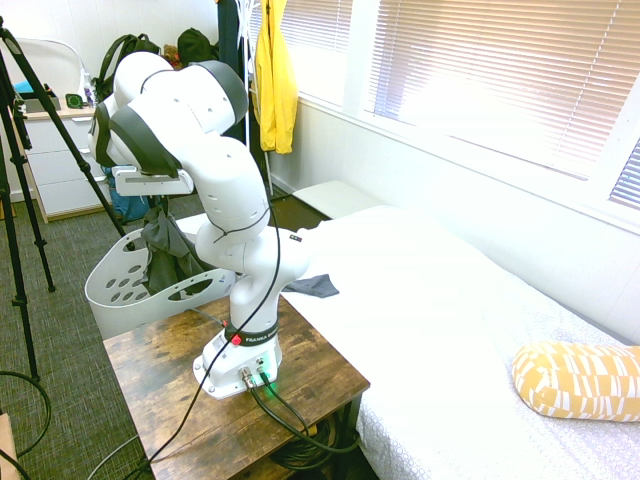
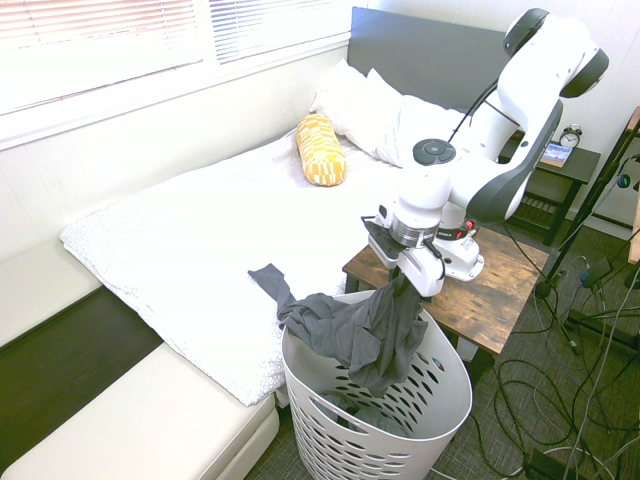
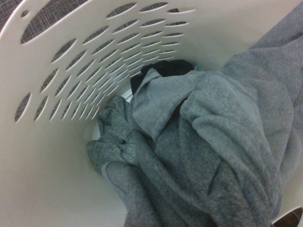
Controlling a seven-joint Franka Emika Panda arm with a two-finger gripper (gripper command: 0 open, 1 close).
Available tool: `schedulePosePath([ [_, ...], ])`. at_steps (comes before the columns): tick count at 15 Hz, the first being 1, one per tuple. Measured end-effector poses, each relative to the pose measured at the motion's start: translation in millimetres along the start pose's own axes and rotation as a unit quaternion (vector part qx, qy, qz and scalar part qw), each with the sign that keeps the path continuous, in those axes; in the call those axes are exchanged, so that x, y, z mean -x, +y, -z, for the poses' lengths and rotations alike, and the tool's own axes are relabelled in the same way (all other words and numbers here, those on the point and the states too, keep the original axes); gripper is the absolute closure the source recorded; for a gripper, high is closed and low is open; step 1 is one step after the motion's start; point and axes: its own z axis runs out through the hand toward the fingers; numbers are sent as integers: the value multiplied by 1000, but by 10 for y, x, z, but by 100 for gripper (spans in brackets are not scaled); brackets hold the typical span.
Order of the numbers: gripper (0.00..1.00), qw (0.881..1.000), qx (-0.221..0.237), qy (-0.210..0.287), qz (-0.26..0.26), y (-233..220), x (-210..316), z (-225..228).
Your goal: Put my clothes in the laundry bag
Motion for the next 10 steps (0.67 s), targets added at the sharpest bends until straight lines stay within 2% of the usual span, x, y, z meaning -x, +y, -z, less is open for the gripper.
schedulePosePath([
  [6,0,1000,-5,6,-6,-4,-64,3],
  [8,0,999,-8,13,-28,27,-308,28],
  [10,0,997,-14,34,-69,101,-830,51],
])
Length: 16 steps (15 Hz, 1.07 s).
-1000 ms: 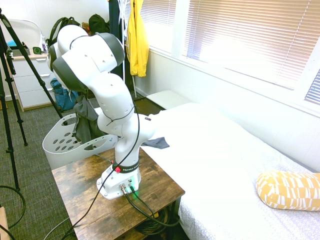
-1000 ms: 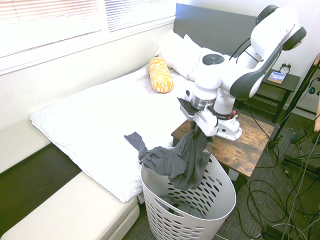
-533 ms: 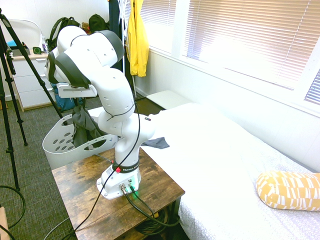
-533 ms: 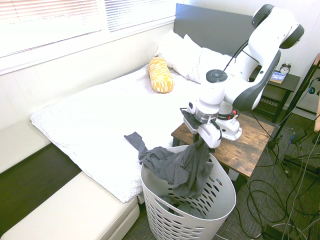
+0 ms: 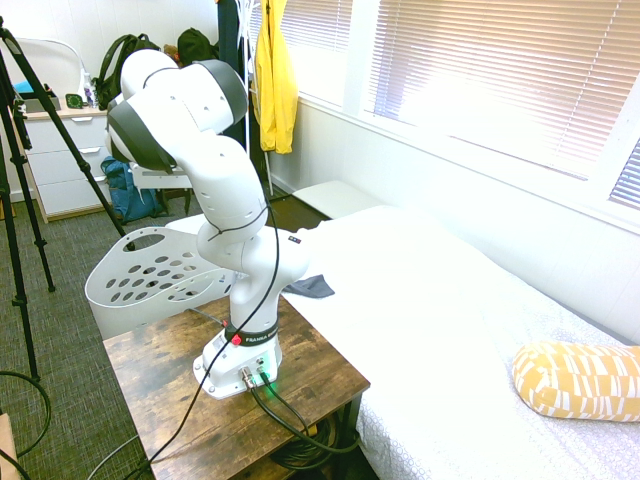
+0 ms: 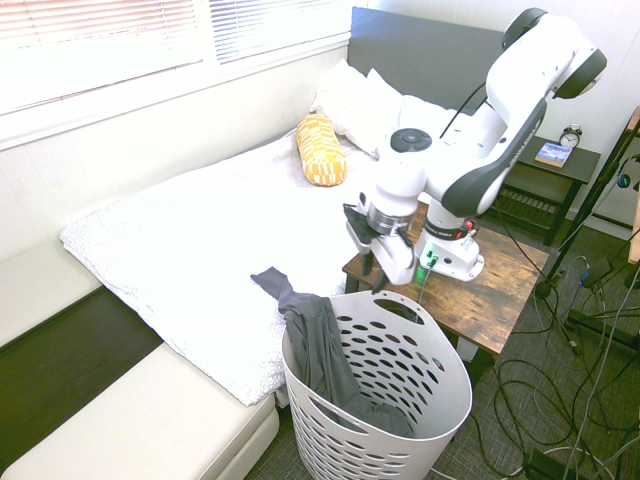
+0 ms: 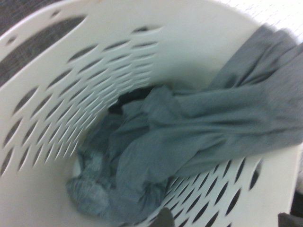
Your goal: Put my clothes in the laundry bag
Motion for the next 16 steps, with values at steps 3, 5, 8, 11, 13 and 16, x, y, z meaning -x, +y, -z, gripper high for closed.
schedulePosePath([
  [3,0,997,4,17,-76,-29,-990,-186],
  [5,0,991,15,10,-131,-15,-1580,-380],
  [8,0,978,44,-8,-205,336,-2181,-901],
  [11,0,959,88,-48,-265,655,-2283,-1622],
  [13,0,950,109,-70,-283,579,-2167,-2173],
  [16,0,935,116,-97,-320,251,-2357,-2873],
])
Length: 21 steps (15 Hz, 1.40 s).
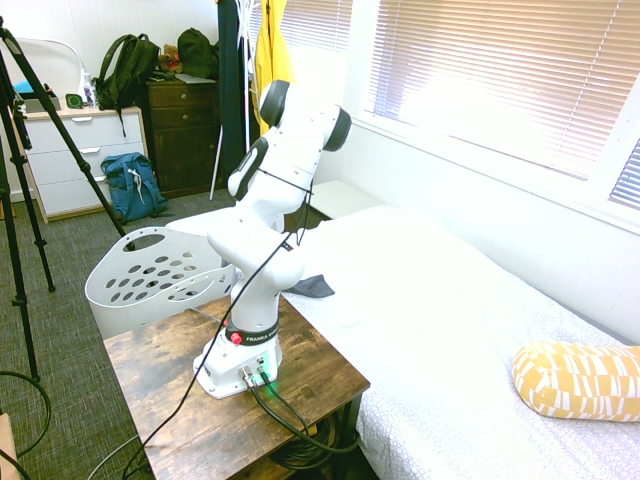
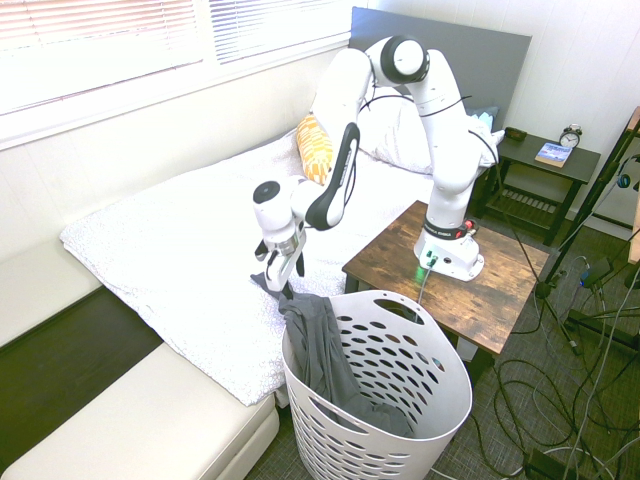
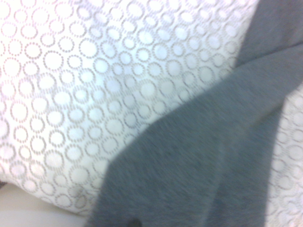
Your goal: Put my clothes in the laundry bag
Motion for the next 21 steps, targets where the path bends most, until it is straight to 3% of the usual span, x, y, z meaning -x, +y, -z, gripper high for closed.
schedulePosePath([
  [2,0,998,30,-31,-49,-246,-181,-96],
  [5,0,991,91,-52,-78,-210,-407,-112],
  [10,0,984,146,-75,-67,46,-372,-329],
  [14,0,983,151,-91,-55,221,-69,-436],
  [15,100,983,146,-94,-55,247,-36,-430],
  [21,100,983,133,-106,-64,366,-108,-447],
])
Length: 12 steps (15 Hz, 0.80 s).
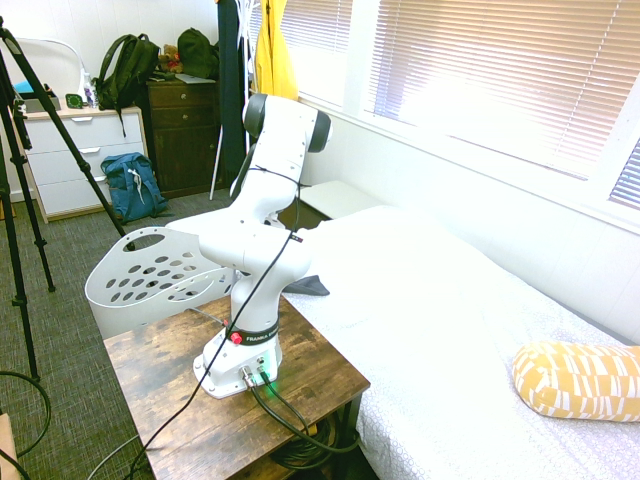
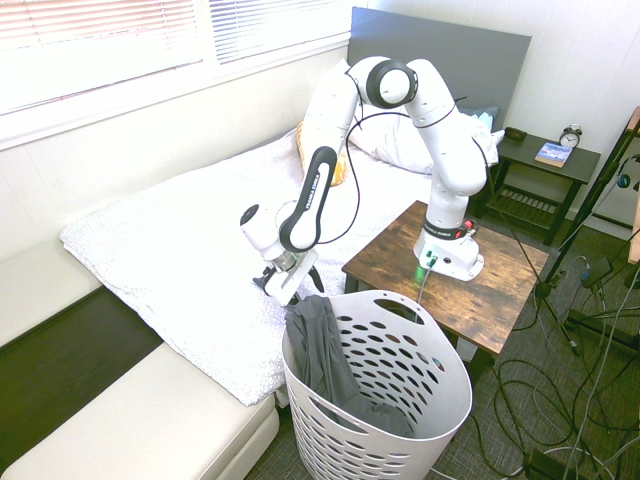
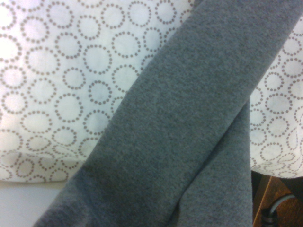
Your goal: Put my clothes in the laundry bag
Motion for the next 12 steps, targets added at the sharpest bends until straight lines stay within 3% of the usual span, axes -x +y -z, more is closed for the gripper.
schedulePosePath([
  [12,100,999,-15,-36,-13,18,26,-45],
])
